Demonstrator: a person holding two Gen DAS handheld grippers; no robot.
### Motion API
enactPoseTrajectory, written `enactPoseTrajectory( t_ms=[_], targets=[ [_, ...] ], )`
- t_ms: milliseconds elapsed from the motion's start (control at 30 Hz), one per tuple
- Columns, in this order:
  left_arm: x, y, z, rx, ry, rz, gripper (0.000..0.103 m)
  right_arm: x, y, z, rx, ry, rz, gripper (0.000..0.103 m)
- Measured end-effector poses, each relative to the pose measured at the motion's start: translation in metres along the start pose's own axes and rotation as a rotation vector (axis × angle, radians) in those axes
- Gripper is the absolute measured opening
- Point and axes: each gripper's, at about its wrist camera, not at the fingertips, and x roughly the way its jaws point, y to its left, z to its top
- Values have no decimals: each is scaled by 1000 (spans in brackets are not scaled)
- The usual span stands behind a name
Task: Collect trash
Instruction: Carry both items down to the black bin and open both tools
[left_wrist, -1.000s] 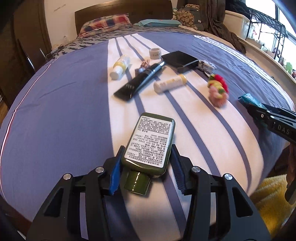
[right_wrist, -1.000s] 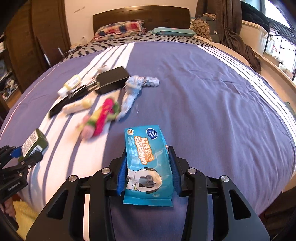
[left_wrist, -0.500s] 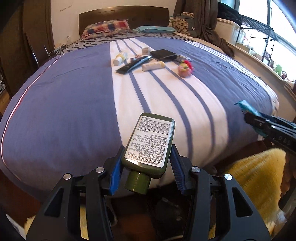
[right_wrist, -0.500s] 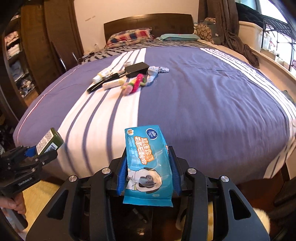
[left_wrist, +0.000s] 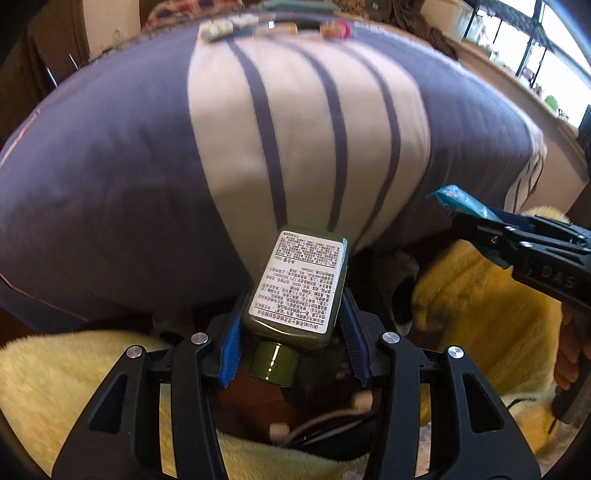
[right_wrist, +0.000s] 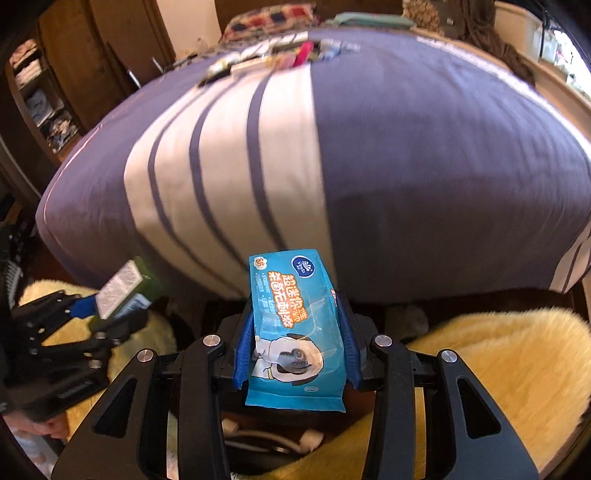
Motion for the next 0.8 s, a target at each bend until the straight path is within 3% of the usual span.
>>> enactPoseTrajectory(
  t_ms=[367, 633, 733, 800],
  targets=[
    [53, -2, -19, -30, 185, -77, 46, 54, -2, -17, 37, 170, 27, 41],
    [67, -2, -27, -35, 222, -105, 46, 67, 3, -16, 36, 194, 65, 44],
    [67, -1, -25, -38, 220, -107, 56, 68, 3, -16, 38, 195, 65, 46],
    [66, -1, -26, -37, 214, -103, 59, 67, 1, -16, 42, 188, 60, 54]
  ],
)
